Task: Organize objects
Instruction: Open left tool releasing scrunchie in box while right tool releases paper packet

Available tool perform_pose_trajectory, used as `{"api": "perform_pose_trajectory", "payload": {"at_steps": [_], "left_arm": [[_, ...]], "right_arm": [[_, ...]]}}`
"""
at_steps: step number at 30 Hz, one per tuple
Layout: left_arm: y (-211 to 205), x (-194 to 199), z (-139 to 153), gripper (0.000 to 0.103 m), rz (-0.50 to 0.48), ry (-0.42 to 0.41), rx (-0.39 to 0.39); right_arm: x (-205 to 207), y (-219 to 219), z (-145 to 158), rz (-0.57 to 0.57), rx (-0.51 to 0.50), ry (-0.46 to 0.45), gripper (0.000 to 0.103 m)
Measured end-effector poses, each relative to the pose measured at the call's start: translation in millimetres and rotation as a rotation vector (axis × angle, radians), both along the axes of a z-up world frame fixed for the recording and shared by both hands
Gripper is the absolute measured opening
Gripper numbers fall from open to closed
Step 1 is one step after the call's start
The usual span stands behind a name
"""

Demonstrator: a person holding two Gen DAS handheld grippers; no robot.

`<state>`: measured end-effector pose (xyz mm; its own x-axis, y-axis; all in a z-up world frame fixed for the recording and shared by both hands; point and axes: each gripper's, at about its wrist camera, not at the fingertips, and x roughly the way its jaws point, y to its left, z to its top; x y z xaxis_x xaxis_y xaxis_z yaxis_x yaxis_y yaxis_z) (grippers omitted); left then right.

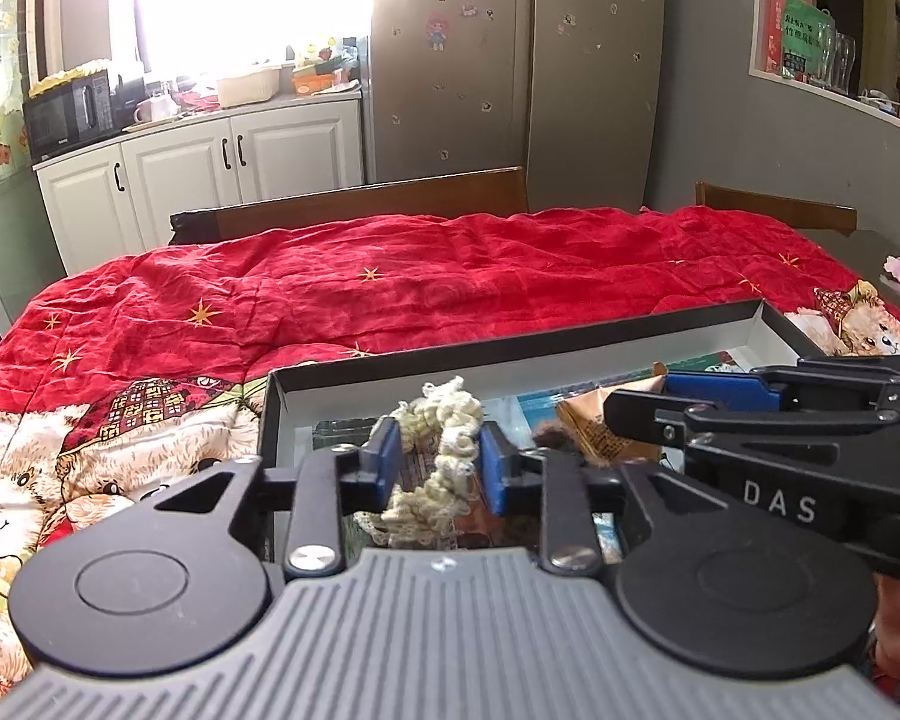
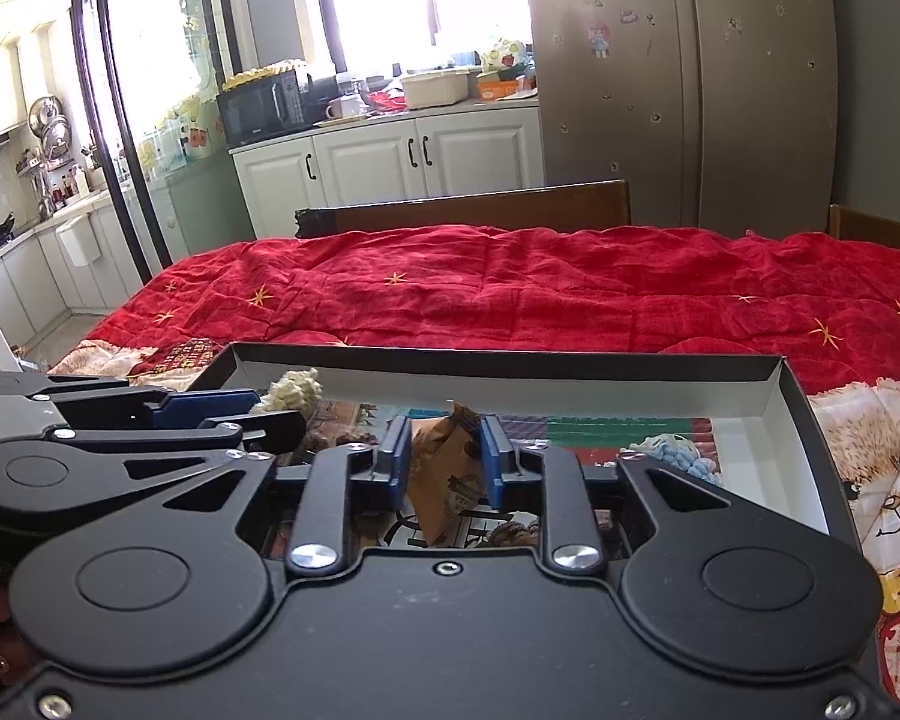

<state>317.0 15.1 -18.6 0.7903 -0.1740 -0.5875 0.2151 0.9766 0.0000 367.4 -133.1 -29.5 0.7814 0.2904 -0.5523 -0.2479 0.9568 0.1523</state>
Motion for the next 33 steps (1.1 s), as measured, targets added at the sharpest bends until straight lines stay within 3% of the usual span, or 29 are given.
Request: {"api": "perform_pose_trajectory", "payload": {"at_steps": [8,33], "left_arm": [[1,-5,6,0.064,0.009,-0.02,-0.009],[-8,-44,33,0.081,0.041,-0.073,0.043]], "right_arm": [[-3,-5,3,-0.01,0.018,-0.012,0.03],[-49,-29,41,-0.023,-0.041,-0.06,0.03]]}}
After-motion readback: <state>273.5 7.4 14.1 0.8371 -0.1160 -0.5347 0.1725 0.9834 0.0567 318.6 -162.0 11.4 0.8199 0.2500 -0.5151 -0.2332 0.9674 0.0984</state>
